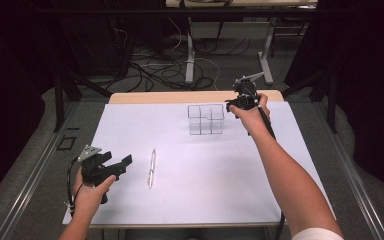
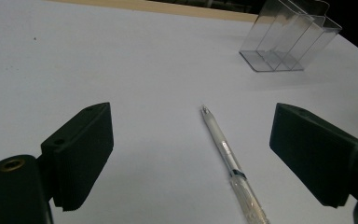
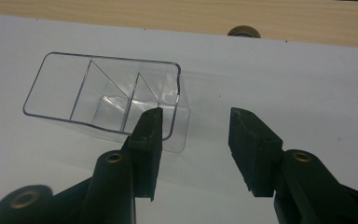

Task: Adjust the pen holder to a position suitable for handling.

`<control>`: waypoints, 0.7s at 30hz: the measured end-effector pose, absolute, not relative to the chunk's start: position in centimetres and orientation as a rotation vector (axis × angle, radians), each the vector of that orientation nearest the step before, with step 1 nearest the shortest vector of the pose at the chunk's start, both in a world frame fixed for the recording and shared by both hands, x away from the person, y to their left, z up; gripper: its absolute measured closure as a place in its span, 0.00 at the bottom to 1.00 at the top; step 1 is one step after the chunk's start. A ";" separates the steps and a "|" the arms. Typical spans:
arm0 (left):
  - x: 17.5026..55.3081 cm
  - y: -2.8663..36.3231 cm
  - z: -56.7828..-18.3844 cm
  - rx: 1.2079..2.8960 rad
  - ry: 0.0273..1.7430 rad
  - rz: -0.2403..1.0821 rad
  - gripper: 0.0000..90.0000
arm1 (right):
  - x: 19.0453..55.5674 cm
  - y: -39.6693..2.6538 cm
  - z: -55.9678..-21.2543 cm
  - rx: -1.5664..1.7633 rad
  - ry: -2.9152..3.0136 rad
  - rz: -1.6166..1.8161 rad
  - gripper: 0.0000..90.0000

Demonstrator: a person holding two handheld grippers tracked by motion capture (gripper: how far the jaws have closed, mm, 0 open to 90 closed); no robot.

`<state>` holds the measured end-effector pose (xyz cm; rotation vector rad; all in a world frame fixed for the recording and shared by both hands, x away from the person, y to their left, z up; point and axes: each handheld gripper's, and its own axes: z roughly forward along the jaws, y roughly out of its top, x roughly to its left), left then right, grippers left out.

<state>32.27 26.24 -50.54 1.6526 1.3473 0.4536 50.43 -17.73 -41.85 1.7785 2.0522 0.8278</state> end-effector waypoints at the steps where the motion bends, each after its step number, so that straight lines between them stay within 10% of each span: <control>1: 32.3 26.2 -50.6 1.653 1.348 0.453 0.17 | 50.7 -17.6 -41.9 1.786 2.052 0.823 0.62; 21: 32.3 26.2 -50.6 1.679 1.346 0.469 0.18 | 54.2 -15.9 -45.2 1.902 2.096 0.703 0.76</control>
